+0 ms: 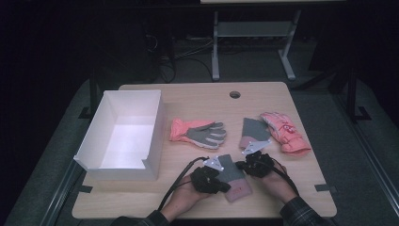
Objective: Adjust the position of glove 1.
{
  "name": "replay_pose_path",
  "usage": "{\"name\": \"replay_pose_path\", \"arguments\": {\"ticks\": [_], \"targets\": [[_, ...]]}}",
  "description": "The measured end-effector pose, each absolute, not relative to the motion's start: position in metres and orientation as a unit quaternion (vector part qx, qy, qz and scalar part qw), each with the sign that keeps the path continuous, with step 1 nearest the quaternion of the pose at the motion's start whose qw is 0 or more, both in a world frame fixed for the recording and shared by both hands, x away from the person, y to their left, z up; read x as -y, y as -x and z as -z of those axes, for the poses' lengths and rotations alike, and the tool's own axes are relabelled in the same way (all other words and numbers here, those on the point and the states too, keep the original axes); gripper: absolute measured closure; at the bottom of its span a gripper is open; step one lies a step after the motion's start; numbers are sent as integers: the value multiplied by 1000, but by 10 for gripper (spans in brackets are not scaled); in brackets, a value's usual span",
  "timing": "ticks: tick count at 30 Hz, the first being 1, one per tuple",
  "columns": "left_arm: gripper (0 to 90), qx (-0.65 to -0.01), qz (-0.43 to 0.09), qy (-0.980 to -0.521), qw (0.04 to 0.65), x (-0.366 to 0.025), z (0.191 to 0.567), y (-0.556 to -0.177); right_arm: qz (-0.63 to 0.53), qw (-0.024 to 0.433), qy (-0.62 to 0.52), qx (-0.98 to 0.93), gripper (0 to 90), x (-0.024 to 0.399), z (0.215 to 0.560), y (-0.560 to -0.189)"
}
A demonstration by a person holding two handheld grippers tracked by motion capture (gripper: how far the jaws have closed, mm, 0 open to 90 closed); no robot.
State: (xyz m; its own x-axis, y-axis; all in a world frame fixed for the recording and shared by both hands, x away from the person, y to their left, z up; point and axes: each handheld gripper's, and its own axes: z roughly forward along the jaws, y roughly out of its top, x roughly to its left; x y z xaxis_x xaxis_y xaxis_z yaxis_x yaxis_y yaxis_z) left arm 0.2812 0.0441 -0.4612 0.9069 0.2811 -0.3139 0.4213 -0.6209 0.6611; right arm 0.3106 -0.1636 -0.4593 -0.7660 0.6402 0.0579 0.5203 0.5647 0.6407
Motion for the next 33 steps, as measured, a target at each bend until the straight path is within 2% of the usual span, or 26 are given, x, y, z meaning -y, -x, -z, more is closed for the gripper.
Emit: {"name": "replay_pose_path", "arguments": {"ticks": [8, 10, 13, 14, 15, 16, 18, 19, 22, 29, 33], "targets": [[894, -189, 83, -898, 389, -42, 458, -281, -335, 94, -332, -877, 900, 162, 460, -316], [859, -195, 76, -896, 393, -47, 455, -283, -342, 94, -335, -873, 900, 166, 457, -315], [747, -207, 66, -891, 398, -59, 451, -285, -352, 96, -341, -866, 900, 171, 453, -315], [747, -212, 61, -890, 398, -64, 449, -286, -354, 94, -345, -864, 900, 173, 451, -315], [696, -216, 54, -890, 398, -70, 448, -286, -357, 96, -344, -863, 900, 176, 450, -315], [593, -222, 46, -891, 393, -79, 447, -287, -356, 96, -348, -862, 900, 180, 447, -315], [559, -225, 38, -893, 389, -84, 447, -287, -359, 98, -350, -859, 900, 181, 446, -315], [459, -231, 28, -893, 386, -93, 447, -286, -363, 98, -358, -855, 900, 184, 445, -316], [359, -233, 13, -897, 376, -104, 446, -285, -365, 100, -361, -852, 900, 189, 444, -317], [191, -240, -23, -896, 372, -130, 449, -282, -368, 110, -376, -844, 900, 197, 436, -325], [172, -248, -21, -898, 363, -140, 453, -279, -371, 116, -382, -838, 900, 200, 433, -334]]}}
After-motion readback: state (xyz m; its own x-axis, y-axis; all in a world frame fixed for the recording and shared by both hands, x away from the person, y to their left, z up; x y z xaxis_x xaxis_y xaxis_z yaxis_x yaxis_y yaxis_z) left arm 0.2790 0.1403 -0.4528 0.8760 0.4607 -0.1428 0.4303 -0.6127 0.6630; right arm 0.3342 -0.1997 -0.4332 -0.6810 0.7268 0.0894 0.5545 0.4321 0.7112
